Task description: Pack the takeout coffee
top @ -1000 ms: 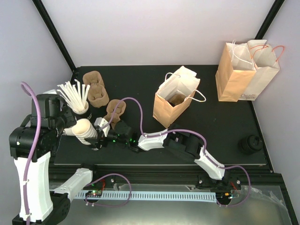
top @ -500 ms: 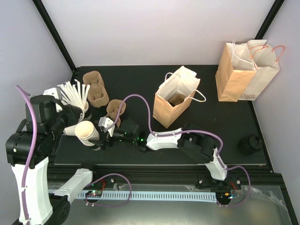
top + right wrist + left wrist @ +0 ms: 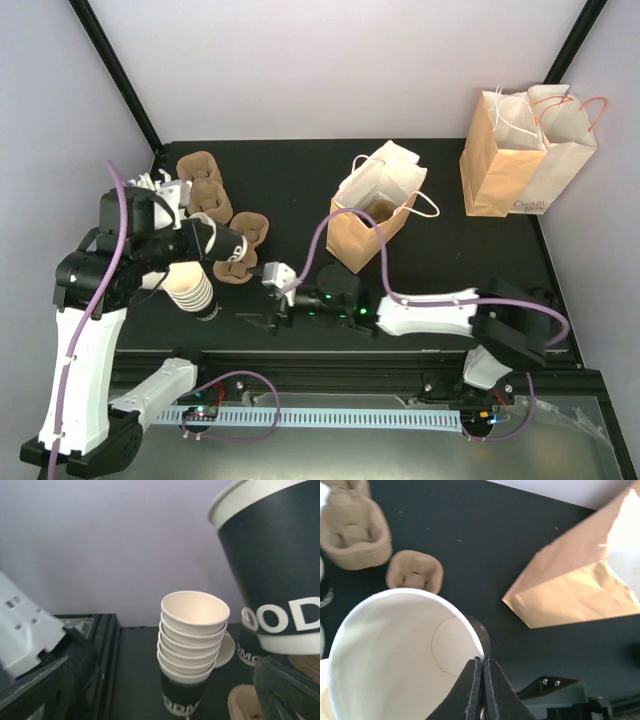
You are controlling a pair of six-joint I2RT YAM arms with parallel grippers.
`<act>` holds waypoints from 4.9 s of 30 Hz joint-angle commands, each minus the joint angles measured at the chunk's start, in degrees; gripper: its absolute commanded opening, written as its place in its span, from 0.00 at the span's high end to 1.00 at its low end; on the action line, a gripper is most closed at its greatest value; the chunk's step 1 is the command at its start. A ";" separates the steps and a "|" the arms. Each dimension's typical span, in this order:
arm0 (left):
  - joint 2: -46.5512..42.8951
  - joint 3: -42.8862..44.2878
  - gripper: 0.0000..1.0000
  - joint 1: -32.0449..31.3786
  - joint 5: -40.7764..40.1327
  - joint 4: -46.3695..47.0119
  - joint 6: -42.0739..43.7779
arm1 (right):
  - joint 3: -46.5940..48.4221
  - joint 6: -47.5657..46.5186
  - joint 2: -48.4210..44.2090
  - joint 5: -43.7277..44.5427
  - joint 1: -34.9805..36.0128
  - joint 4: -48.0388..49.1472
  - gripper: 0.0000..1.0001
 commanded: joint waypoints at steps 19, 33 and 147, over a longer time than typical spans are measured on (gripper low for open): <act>11.54 -13.27 0.98 -37.11 -9.66 18.91 -4.05 | -28.04 32.83 -46.15 -1.57 -17.09 -49.48 0.00; 27.55 -18.73 0.98 -50.30 -17.89 34.52 -4.87 | -17.33 39.07 -39.03 8.76 -32.69 -77.54 0.00; -1.98 -35.13 0.01 -26.68 2.28 43.87 5.53 | 4.79 45.31 -18.00 28.18 -105.63 -95.31 0.87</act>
